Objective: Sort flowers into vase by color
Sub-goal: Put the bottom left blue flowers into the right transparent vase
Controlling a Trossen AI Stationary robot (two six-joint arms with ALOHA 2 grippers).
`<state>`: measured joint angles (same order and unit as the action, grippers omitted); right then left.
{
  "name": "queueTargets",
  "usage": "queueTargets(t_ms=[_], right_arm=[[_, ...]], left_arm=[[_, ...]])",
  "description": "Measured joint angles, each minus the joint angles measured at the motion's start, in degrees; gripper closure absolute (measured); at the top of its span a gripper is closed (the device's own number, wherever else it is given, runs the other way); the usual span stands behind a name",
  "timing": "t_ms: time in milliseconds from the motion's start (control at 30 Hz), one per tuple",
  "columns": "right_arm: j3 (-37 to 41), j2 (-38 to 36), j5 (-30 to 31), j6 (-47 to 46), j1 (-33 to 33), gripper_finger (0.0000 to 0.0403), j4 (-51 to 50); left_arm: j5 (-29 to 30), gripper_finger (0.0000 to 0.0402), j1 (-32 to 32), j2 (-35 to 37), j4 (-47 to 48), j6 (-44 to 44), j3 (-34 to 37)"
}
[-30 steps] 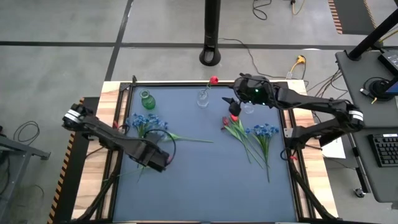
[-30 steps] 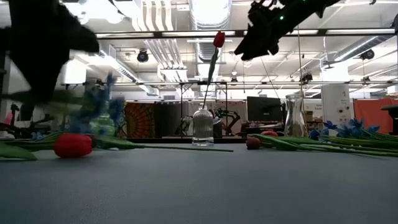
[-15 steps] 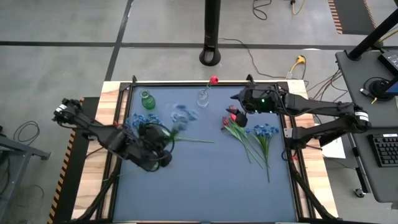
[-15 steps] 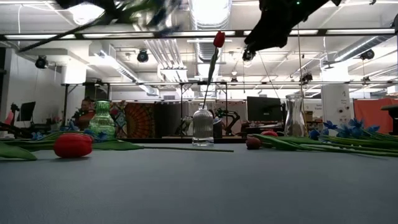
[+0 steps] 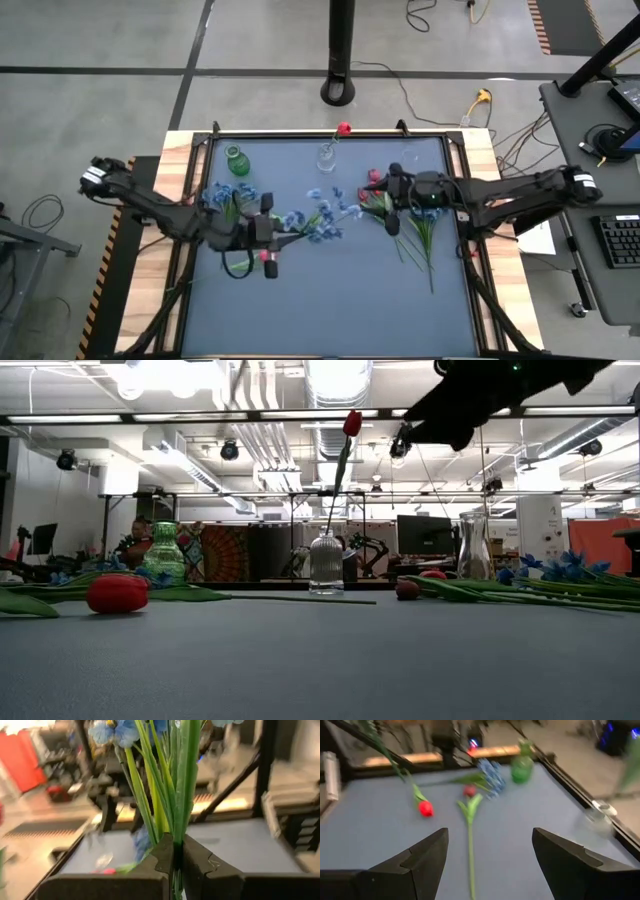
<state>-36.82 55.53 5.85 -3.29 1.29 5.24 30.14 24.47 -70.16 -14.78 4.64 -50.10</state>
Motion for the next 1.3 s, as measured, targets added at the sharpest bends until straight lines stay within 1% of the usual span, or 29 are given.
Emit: queueTargets(t_ms=[67, 100, 167, 267, 367, 467, 600, 733, 833, 1133, 1300], right_arm=[[1.9, 1.0, 0.1, 1.4, -2.2, 0.0124, 5.8], [2.7, 1.5, 0.1, 1.9, -3.2, 0.0124, 8.9], [4.2, 2.8, 0.1, 3.0, -5.2, 0.0124, 16.0], [5.4, 5.6, 0.1, 3.5, -7.4, 0.0124, 27.1], [5.4, 8.7, 0.1, 4.0, -8.6, 0.0121, 34.2], [5.4, 11.3, 0.2, 3.4, -8.7, 0.0115, 39.5], [5.4, 13.3, 0.2, 3.0, -8.7, 0.0105, 42.5], [4.5, 14.6, 0.2, 2.8, -8.7, 0.0098, 43.1], [3.7, 15.2, 0.0, 2.8, -8.7, 0.0097, 42.9], [1.4, 17.3, -0.3, 3.9, -8.7, 0.0111, 41.1], [1.2, 17.1, -0.3, 4.0, -8.7, 0.0135, 41.3]], left_arm=[[-3.8, 0.0398, -2.3, -0.7, -8.2, 0.5, 3.5], [-4.4, 0.0398, -3.3, -1.3, -11.6, 0.5, 5.1], [-4.5, 0.0398, -5.2, -2.7, -17.4, 0.6, 7.8], [-4.6, 0.0398, -7.3, -5.3, -25.3, 0.7, 10.1], [-4.7, 0.0398, -8.4, -9.0, -28.7, 0.7, 10.5], [-5.1, 0.0398, -8.9, -12.6, -30.1, 1.7, 9.5], [-5.2, 0.0398, -8.9, -16.6, -32.0, 2.6, 7.6], [-5.2, 0.0398, -9.5, -20.0, -34.8, 2.9, 5.7], [-5.2, 0.0398, -10.1, -21.9, -34.7, 2.9, 4.5], [-5.1, 0.0398, -11.5, -26.1, -35.4, 3.0, 0.0], [-5.1, 0.0398, -11.7, -26.5, -35.2, 3.3, -0.5]])
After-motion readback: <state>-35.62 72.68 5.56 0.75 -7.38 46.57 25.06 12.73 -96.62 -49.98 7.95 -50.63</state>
